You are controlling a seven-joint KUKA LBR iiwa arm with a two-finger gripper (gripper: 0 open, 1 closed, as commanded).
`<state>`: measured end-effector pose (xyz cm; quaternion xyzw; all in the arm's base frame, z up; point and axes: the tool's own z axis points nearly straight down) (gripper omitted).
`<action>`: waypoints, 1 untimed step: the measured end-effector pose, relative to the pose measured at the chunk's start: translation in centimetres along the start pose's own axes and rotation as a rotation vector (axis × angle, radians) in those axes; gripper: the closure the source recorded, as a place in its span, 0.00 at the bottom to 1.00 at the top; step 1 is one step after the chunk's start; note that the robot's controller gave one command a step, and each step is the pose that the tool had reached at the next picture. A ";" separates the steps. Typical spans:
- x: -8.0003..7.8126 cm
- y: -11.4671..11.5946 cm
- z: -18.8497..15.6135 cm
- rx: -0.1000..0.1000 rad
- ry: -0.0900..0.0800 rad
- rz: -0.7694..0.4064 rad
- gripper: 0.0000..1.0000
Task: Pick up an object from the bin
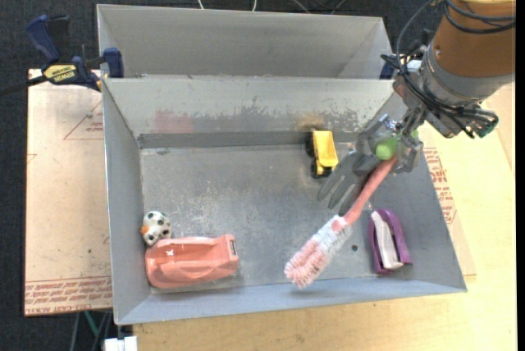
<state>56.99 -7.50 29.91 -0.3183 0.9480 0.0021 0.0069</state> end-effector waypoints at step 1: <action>1.0 3.3 3.7 -0.002 -0.005 -0.008 1.00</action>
Offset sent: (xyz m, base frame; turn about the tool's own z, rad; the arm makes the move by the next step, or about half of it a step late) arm -0.0001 0.0029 -0.0701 0.0266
